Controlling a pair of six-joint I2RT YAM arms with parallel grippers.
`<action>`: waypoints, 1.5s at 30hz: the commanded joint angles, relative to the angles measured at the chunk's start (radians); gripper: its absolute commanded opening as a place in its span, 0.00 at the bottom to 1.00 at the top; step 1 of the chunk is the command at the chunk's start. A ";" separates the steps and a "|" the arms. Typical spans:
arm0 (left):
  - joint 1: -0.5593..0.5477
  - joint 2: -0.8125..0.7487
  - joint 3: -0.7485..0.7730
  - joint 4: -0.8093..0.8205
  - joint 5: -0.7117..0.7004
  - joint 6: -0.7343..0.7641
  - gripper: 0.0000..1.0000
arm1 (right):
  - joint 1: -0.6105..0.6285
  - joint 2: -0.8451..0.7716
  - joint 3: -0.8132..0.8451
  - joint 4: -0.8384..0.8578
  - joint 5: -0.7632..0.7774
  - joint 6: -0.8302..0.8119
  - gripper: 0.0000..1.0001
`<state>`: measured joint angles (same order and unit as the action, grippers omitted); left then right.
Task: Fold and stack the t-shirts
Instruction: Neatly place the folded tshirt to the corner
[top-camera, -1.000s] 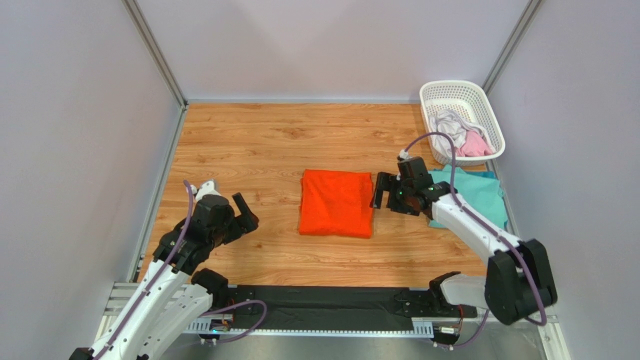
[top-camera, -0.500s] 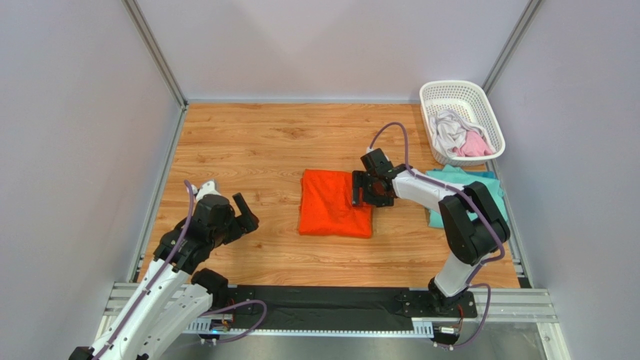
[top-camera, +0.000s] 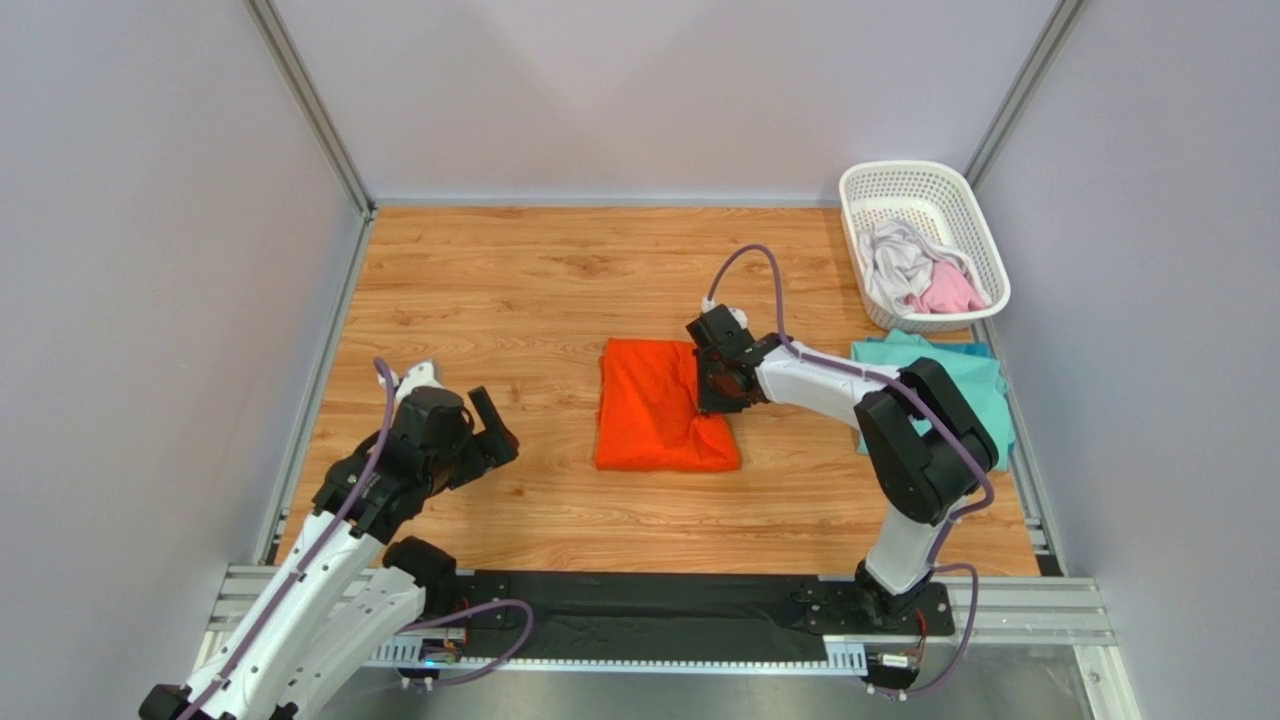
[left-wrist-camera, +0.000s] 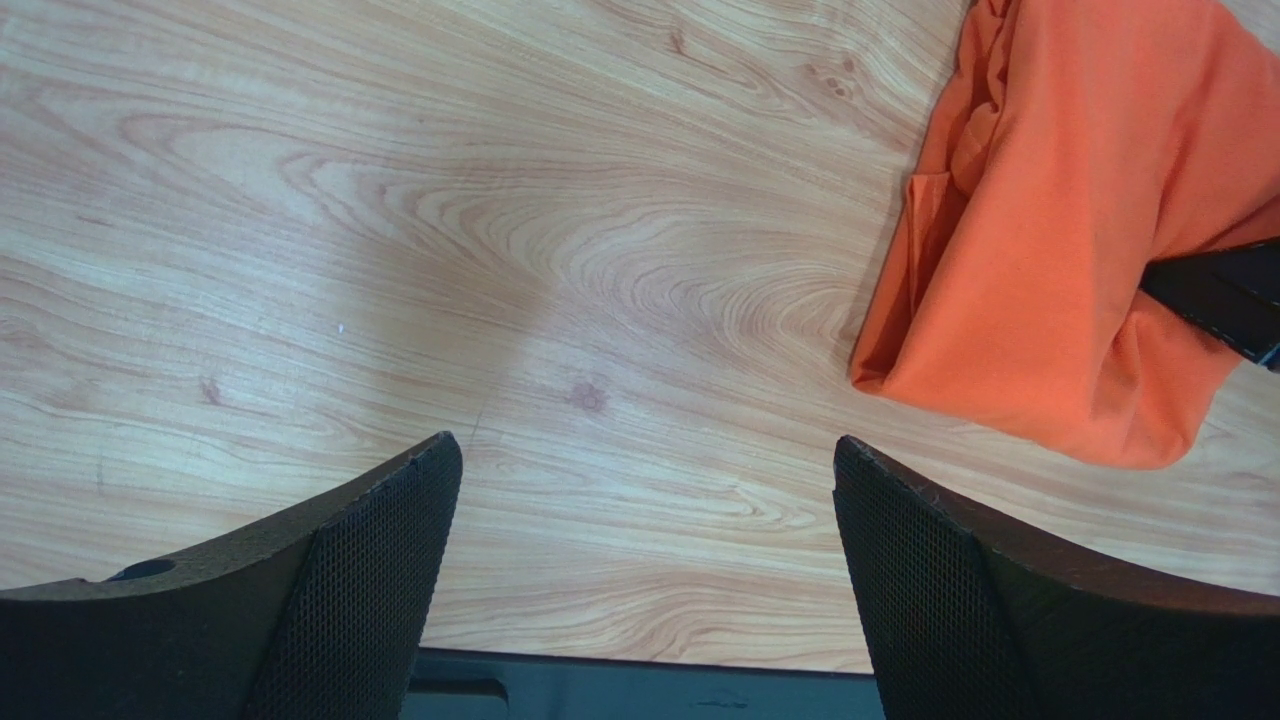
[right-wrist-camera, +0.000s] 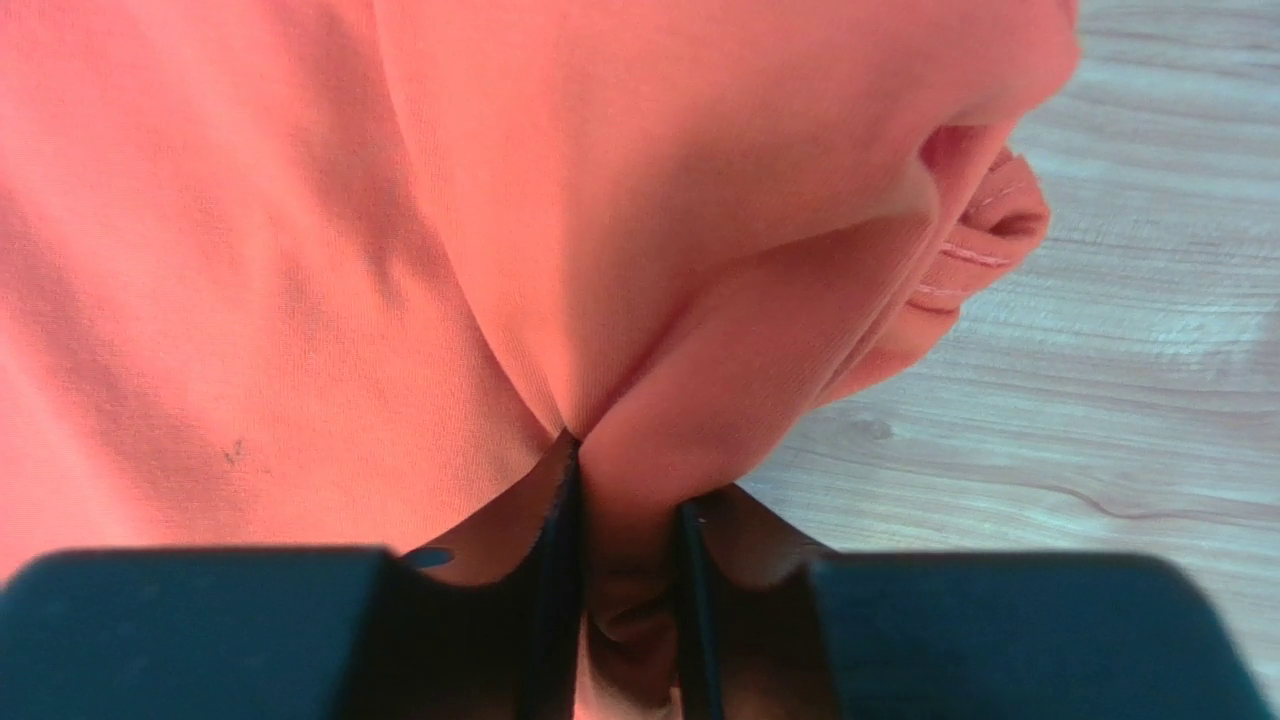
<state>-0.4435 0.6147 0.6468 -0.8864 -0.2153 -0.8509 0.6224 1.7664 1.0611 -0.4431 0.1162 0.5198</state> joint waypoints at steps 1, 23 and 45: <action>0.003 0.000 0.002 0.014 -0.001 0.001 1.00 | 0.008 0.015 -0.046 -0.061 0.106 -0.009 0.12; 0.003 -0.030 0.010 0.012 -0.004 0.006 1.00 | -0.087 -0.292 0.020 -0.545 0.680 -0.268 0.00; 0.003 -0.047 -0.004 0.029 0.005 0.006 1.00 | -0.197 -0.384 0.224 -0.632 0.780 -0.501 0.00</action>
<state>-0.4435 0.5846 0.6468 -0.8787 -0.2073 -0.8497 0.4286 1.4361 1.2201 -1.0397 0.8906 0.0502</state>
